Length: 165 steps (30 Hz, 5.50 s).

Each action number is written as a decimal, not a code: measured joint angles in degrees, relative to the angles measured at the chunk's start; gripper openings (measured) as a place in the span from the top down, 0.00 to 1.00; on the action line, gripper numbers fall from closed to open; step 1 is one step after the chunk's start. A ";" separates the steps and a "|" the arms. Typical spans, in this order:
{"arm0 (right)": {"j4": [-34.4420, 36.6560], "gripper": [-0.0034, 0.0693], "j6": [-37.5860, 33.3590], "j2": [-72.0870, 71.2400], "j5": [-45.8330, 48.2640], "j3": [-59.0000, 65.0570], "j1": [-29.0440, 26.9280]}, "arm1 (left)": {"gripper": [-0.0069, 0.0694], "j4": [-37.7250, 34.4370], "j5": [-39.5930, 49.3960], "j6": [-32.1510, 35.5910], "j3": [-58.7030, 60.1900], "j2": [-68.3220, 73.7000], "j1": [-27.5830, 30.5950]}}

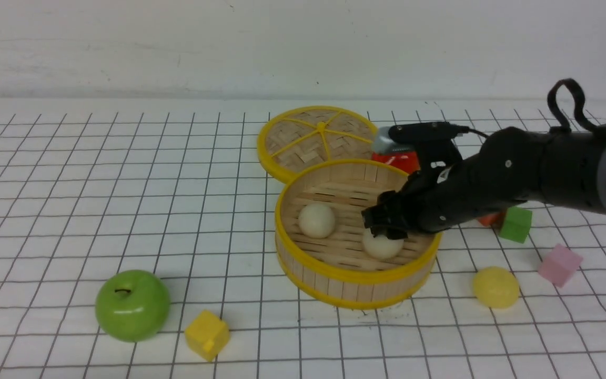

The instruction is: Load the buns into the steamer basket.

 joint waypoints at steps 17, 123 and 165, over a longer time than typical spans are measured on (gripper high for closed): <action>-16.76 0.44 18.97 -9.39 19.28 6.86 -10.31 | 0.87 0.00 0.12 0.00 0.00 0.00 0.00; -19.39 0.98 14.06 -72.77 26.55 32.88 -8.91 | 0.74 0.00 0.40 0.00 0.00 0.00 0.00; -14.72 0.96 10.70 -104.57 2.08 71.79 -17.19 | 0.71 7.66 -3.21 1.64 0.66 0.00 2.36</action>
